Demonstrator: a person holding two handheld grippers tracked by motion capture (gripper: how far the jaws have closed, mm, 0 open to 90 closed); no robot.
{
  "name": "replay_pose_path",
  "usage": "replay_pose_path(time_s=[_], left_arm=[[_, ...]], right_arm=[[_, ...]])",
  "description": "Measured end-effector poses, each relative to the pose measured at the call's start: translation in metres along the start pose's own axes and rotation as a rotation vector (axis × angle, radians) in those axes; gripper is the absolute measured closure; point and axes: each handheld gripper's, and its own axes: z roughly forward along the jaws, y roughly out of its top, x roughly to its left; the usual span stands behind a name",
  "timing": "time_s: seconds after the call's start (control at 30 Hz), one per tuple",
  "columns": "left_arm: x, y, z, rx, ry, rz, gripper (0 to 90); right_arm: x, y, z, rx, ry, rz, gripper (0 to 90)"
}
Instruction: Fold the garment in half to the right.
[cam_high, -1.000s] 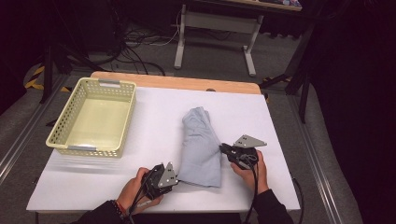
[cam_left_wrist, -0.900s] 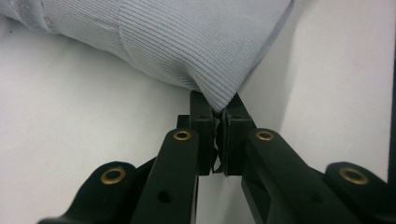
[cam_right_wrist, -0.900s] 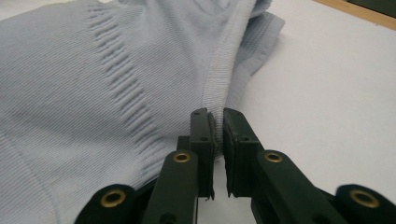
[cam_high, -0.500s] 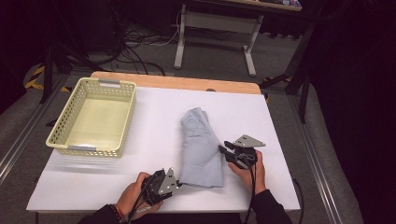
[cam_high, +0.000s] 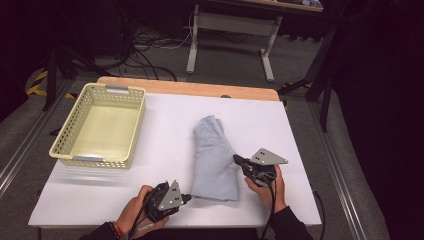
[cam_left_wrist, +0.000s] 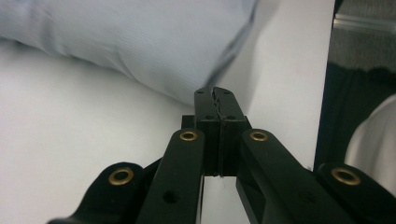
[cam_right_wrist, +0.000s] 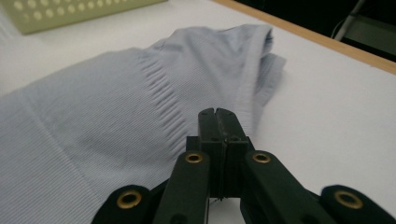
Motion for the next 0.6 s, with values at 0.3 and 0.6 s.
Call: replay_pose_path(time_s=[0.3,0.6], left_arm=[[0.028,0.04,0.019,-0.065,0.052,0.055,89.4],[0.071,0.051,0.069,-0.022,0.085,0.005,89.3]], right_arm=[[0.001,-0.012,0.022,0.078,-0.011,-0.013,90.0],[-0.001,-0.017,0.03,0.122,-0.006,-0.015,90.0]])
